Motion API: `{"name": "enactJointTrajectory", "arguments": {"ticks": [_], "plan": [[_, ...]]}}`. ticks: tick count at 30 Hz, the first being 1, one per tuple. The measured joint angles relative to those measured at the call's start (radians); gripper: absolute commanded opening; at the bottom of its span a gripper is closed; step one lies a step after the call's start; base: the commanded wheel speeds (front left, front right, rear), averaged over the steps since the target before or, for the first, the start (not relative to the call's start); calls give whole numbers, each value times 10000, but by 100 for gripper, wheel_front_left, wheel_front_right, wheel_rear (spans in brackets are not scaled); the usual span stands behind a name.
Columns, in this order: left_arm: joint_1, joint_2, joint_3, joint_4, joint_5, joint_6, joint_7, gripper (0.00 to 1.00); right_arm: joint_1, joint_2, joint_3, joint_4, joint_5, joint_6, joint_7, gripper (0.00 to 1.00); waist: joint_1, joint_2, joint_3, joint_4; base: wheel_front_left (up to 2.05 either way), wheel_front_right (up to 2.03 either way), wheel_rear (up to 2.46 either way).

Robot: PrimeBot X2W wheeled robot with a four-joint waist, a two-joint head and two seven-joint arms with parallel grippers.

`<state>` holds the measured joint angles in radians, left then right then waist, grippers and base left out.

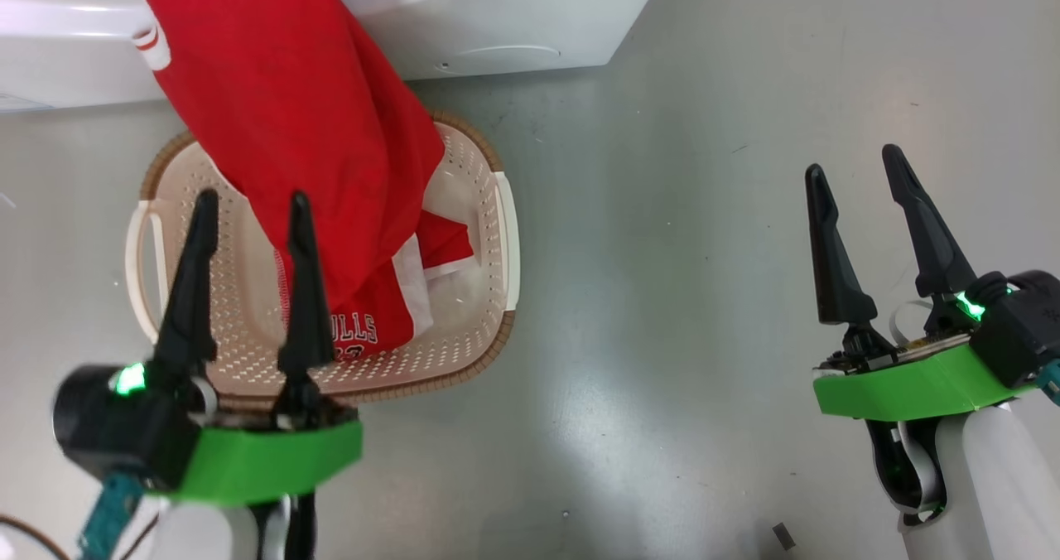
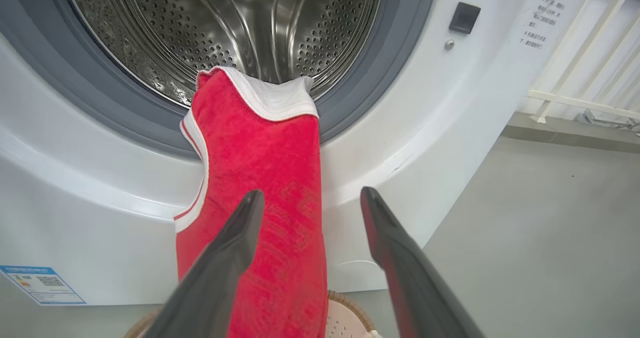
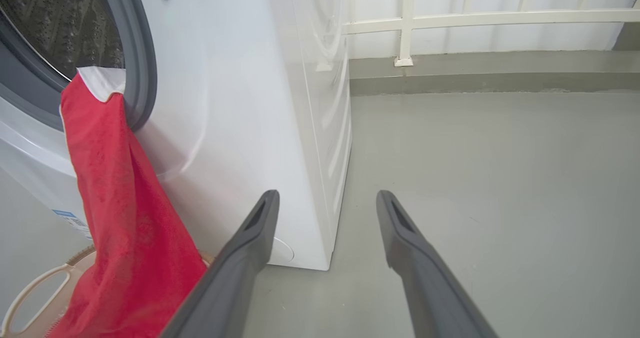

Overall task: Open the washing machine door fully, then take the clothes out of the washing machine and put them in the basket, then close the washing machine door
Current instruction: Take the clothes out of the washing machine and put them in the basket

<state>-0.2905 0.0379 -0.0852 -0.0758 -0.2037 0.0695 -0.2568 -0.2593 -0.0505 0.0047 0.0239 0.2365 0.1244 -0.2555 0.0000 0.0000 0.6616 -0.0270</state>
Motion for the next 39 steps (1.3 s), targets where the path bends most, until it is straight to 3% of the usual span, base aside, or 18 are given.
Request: {"name": "enactJointTrajectory", "arguments": {"ticks": [9,30,39], "plan": [[720,17,-412,-849,268,548,0,100,128,0,-167,-96,-4,0,0,100,0,0,-35,184,0,0,0],[598,84,-420,-240,272,548,2,100,128,0,-79,-96,-86,0,0,100,0,0,-18,-3,0,0,0],[-1102,274,-341,915,268,447,278,100,118,0,79,13,-73,0,0,100,0,0,-5,-151,0,0,0]]}}
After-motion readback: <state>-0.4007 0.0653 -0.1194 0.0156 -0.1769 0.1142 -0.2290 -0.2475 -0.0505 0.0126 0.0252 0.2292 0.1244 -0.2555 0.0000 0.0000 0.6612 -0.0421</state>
